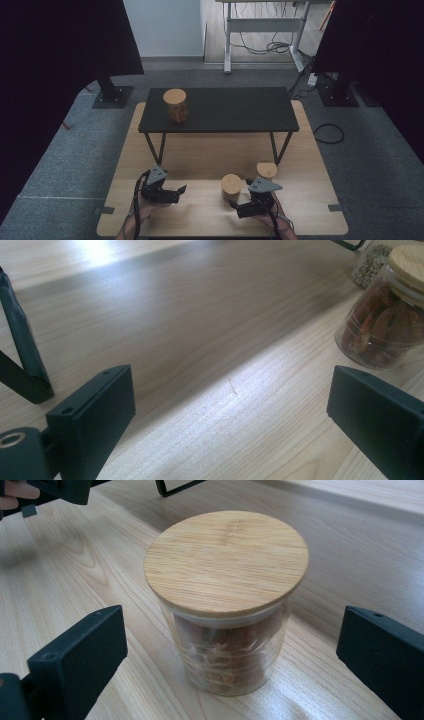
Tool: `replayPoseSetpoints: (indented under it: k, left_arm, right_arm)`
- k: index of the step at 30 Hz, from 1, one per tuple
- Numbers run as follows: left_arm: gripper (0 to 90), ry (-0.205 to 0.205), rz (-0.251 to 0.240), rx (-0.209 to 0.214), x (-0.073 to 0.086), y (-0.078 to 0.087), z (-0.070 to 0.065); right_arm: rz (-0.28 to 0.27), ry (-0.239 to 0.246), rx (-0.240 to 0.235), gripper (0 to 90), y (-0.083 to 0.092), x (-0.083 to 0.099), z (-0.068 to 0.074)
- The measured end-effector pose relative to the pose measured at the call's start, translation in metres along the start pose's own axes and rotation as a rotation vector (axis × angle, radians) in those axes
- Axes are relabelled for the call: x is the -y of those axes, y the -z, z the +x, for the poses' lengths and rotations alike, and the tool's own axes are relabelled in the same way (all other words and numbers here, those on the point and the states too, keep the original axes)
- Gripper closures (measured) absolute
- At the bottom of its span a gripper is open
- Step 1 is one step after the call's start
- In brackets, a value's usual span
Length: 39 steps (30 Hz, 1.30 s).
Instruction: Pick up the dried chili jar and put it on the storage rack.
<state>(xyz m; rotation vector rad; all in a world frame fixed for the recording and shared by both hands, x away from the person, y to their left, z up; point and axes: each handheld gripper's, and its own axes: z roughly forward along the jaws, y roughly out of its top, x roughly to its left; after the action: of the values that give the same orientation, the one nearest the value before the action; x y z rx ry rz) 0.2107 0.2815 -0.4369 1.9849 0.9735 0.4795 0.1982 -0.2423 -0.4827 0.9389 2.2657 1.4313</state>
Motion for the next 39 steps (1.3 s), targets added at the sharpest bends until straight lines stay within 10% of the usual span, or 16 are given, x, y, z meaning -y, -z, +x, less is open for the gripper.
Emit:
replayPoseSetpoints:
  k: [39]
  left_arm:
    - [4.8, 0.003, 0.014, 0.002, 0.0, -0.003, 0.002]
  right_arm:
    - [0.072, 0.024, 0.012, 3.3, -0.038, -0.019, -0.001]
